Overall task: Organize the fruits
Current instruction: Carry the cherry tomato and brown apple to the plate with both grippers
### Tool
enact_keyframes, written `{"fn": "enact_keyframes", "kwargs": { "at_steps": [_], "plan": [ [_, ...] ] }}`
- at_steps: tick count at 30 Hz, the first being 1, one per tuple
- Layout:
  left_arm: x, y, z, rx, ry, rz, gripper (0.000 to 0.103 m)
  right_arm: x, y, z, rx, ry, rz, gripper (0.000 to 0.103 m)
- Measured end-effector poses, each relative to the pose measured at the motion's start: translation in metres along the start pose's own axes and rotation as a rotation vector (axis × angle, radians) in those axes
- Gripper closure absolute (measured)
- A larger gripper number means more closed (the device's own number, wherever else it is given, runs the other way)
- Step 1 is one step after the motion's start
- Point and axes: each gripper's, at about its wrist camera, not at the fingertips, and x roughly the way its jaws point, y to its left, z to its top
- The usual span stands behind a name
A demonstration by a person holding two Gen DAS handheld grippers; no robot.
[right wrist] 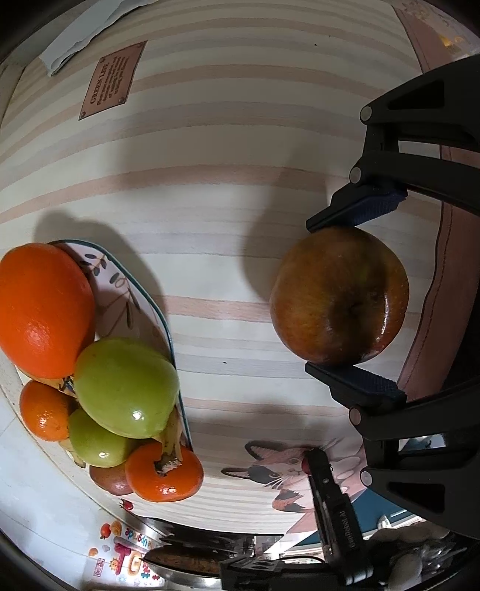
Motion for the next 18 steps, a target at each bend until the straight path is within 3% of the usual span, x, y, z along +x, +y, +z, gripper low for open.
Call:
{"fn": "enact_keyframes", "kwargs": {
  "at_steps": [7, 11, 18],
  "plan": [
    [-0.001, -0.008, -0.004, 0.008, -0.019, 0.004, 0.076, -0.004, 0.003, 0.001, -0.017, -0.023, 0.004, 0.033],
    [-0.022, -0.009, 0.001, 0.014, -0.054, -0.020, 0.076, -0.017, 0.009, 0.005, -0.023, -0.059, 0.025, 0.033],
    [-0.082, -0.018, 0.025, 0.026, -0.182, -0.093, 0.076, -0.061, 0.032, 0.026, -0.039, -0.135, 0.109, 0.033]
  ]
}}
